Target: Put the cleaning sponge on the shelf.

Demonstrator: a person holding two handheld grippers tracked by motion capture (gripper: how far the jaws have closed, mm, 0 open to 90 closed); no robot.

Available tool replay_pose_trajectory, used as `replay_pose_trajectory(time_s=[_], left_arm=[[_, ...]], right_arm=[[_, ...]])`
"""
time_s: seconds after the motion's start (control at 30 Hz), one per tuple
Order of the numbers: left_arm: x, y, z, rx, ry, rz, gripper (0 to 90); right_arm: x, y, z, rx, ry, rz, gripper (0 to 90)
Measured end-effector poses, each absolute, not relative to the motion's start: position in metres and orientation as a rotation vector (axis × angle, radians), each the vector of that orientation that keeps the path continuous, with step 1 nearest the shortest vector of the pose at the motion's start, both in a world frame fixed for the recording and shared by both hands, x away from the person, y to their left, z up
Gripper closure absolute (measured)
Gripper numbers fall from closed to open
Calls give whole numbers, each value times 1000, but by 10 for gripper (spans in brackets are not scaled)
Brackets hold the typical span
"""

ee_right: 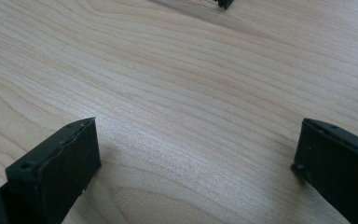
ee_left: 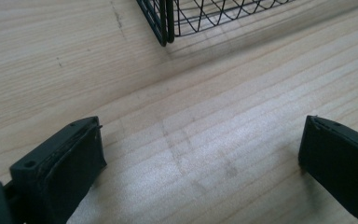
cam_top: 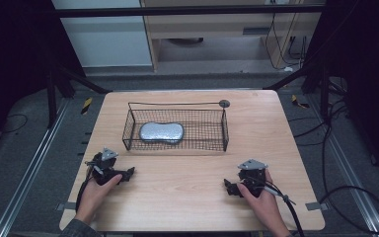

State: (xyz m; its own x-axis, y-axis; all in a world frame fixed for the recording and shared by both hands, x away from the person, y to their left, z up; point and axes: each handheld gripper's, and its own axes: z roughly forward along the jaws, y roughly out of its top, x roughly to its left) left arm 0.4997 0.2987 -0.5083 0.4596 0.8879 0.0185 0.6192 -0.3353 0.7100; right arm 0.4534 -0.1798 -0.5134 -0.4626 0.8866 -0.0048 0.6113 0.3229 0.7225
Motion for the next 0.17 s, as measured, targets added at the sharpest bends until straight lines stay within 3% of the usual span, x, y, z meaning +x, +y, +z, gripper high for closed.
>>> replay_pose_trajectory(time_s=[0.17], left_arm=[[500,299,-508,2074,1249,543,0]], right_arm=[[453,-180,-513,1330,2190,932,3]])
